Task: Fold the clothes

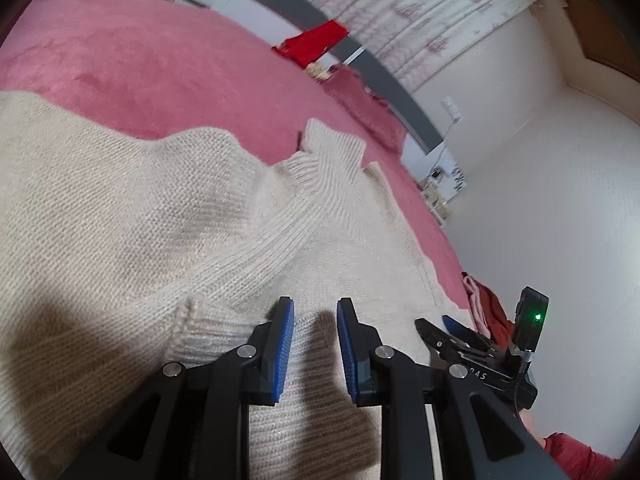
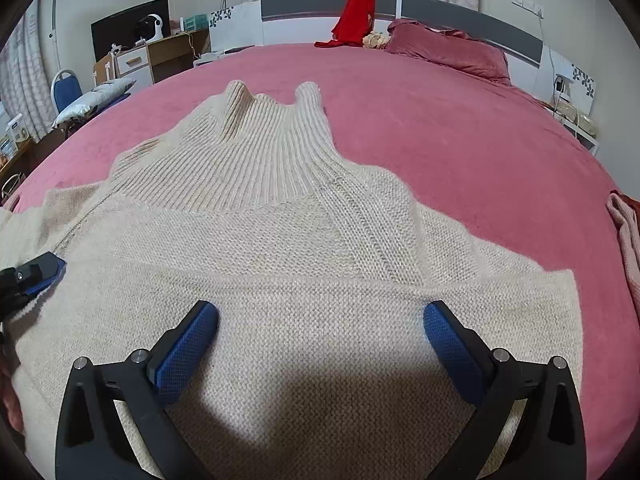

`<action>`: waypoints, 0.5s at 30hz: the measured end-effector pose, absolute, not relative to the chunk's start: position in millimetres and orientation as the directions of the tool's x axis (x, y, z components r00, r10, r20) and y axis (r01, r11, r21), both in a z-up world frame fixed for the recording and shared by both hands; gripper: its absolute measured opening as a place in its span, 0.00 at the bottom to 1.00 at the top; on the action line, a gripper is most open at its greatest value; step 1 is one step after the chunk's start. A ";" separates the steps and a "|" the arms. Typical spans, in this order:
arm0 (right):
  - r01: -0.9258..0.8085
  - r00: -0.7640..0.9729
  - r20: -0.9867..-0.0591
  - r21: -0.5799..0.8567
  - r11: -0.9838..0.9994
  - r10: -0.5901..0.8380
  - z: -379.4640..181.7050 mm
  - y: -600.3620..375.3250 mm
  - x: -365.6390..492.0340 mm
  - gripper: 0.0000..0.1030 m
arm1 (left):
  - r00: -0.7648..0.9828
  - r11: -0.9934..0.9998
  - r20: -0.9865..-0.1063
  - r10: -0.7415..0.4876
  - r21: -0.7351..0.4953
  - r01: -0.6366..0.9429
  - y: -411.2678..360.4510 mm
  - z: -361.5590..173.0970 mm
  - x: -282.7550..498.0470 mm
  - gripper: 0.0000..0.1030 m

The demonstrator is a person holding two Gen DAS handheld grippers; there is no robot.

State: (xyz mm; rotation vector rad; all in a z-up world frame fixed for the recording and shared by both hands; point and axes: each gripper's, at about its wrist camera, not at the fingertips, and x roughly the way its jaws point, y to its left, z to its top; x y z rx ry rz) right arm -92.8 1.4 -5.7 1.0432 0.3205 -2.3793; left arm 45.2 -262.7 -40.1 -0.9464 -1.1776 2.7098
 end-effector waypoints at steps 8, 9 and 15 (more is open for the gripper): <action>0.551 -0.568 -0.738 -0.012 -0.835 -0.364 -5.3 9.6 -93.6 1.00 | -0.713 -0.863 -0.696 0.086 -0.410 0.296 -297.7 -17.0 14.3 0.10; 0.550 -0.571 -0.736 -0.015 -0.835 -0.363 -5.4 10.5 -93.1 1.00 | -0.712 -0.868 -0.697 0.085 -0.402 0.290 -307.3 -18.8 16.1 0.07; 0.547 -0.577 -0.733 -0.019 -0.837 -0.361 -4.7 18.9 -92.1 1.00 | -0.758 -0.879 -0.650 0.060 -0.394 0.269 -331.5 -25.8 48.6 0.05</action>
